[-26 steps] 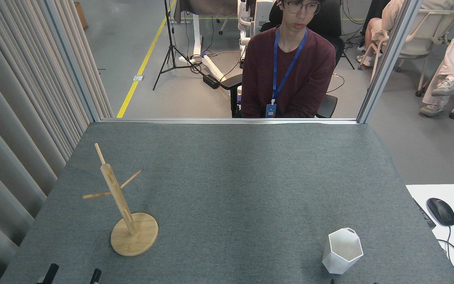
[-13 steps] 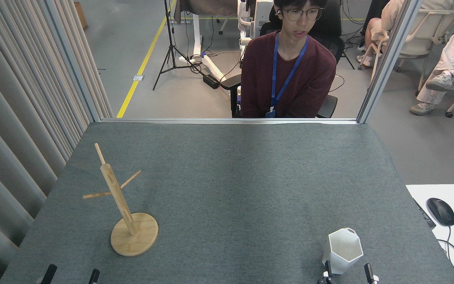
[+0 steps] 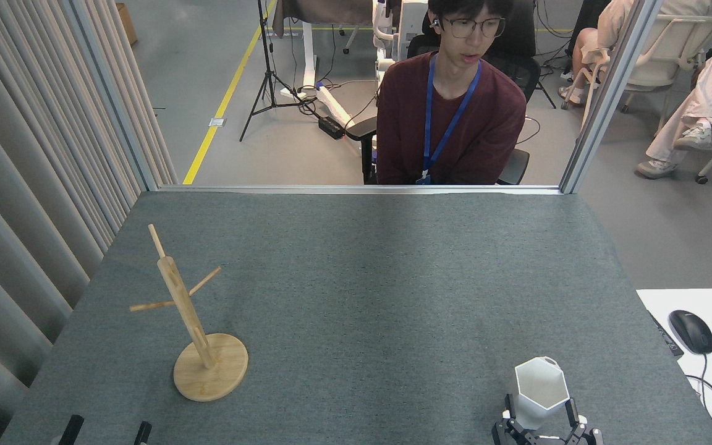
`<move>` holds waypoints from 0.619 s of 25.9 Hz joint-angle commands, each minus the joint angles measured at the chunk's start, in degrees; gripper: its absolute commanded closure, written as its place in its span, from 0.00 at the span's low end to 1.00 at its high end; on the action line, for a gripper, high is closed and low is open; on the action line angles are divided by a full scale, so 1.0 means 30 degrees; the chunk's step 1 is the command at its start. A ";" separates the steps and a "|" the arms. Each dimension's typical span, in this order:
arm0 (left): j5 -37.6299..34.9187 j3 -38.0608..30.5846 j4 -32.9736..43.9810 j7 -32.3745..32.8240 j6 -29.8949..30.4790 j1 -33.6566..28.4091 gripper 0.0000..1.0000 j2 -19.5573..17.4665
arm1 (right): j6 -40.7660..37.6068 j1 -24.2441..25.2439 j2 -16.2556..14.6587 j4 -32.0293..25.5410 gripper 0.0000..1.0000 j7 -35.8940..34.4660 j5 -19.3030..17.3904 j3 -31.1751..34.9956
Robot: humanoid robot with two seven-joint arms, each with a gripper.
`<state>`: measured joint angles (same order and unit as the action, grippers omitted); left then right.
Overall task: Hang cup on storage rack
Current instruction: 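Lower the right gripper around the white hexagonal cup and close it, then lift the cup with the right gripper and carry it toward the table center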
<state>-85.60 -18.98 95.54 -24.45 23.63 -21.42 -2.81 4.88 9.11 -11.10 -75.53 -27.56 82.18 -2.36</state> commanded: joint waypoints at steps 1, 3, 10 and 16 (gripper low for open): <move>0.0000 -0.0060 0.0000 0.0005 0.0033 -0.0008 0.00 -0.0001 | -0.0044 -0.0341 0.0009 0.0334 0.02 -0.0014 0.0000 0.0024; 0.0000 -0.0060 0.0000 0.0005 0.0033 -0.0008 0.00 -0.0001 | -0.0044 -0.0517 0.0009 0.0686 0.02 -0.0014 0.0000 -0.0005; 0.0000 -0.0177 0.0000 0.0005 0.0033 -0.0008 0.00 -0.0001 | 0.0015 -0.1074 0.0009 0.1594 0.06 -0.0043 0.0000 0.0025; -0.0030 -0.0177 0.0029 0.0005 0.0062 -0.0008 0.00 -0.0001 | 0.0015 -0.1220 0.0009 0.1711 0.54 -0.0102 0.0000 0.0025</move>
<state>-85.61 -19.50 95.61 -24.45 23.77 -21.45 -2.82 4.87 5.63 -11.07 -70.56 -27.82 82.17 -2.34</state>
